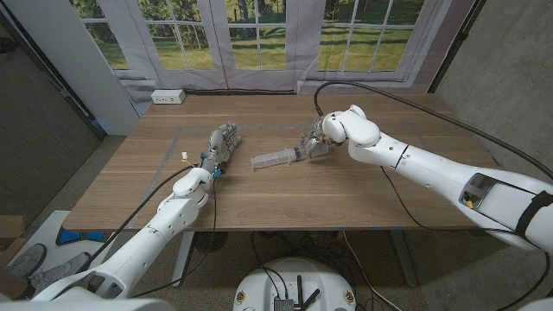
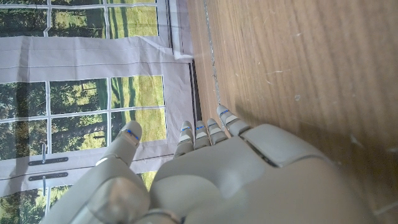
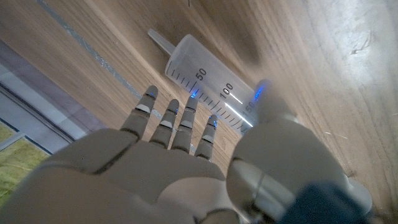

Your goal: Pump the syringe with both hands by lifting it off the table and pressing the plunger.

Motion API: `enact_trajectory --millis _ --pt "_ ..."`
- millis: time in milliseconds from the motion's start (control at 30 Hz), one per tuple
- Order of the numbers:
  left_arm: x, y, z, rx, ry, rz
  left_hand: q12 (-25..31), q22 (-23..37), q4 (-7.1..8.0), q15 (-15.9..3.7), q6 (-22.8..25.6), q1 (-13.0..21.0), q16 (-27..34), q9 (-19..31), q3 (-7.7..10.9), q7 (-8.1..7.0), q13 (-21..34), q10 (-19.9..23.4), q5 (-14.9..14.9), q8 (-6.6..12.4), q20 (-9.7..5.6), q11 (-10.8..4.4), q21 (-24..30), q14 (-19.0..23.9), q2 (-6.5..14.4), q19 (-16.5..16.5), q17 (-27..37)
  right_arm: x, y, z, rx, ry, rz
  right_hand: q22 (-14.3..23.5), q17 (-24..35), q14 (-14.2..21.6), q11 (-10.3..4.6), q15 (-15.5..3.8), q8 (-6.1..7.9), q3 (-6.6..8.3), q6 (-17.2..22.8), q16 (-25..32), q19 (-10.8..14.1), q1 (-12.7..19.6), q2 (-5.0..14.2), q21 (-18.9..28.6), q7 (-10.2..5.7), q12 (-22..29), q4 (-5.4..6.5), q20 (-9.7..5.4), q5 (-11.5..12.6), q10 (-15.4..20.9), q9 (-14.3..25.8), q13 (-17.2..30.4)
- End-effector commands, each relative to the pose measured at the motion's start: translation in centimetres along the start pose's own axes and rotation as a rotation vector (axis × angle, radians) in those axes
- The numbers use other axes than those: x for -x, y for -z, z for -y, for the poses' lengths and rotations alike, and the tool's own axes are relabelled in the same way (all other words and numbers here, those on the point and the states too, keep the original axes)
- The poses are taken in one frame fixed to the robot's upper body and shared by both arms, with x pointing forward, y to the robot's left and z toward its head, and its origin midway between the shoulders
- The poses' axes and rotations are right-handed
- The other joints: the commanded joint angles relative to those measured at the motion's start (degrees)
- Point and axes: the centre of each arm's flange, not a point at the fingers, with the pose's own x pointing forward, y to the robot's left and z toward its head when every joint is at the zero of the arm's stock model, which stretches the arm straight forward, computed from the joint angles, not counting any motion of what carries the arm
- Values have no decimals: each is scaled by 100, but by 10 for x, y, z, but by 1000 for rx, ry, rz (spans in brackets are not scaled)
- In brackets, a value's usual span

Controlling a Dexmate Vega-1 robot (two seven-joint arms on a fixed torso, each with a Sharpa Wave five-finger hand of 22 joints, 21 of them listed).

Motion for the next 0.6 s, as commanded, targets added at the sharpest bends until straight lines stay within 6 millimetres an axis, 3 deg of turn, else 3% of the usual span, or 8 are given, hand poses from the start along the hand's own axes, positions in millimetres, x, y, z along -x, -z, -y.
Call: enact_trajectory --millis 33,233,600 --pt "0 -1 -1 0 3 0 30 23 29 7 65 -89 26 8 10 -18 12 42 10 41 -3 12 48 18 385 62 22 -5 -1 -5 8 44 -31 21 14 238 -173 -143 132 26 327 133 110 235 12 -6 -38 85 0 -97 -20 377 16 -20" --pt "-3 -3 -1 -1 6 2 28 23 35 13 78 -98 28 8 14 -17 12 44 10 42 2 -1 47 31 377 65 21 -7 -2 -8 19 42 -35 21 19 381 -269 -304 238 13 589 219 200 389 17 -10 -47 95 -3 -183 -37 605 25 -44" --pt "-7 -2 1 1 12 -3 25 23 53 24 94 -119 28 9 22 -22 13 51 11 40 2 -10 45 41 370 66 22 -9 0 -12 22 65 -43 23 68 793 -663 -678 581 -86 1470 514 309 644 123 -34 -63 173 43 -363 -45 1430 36 -114"
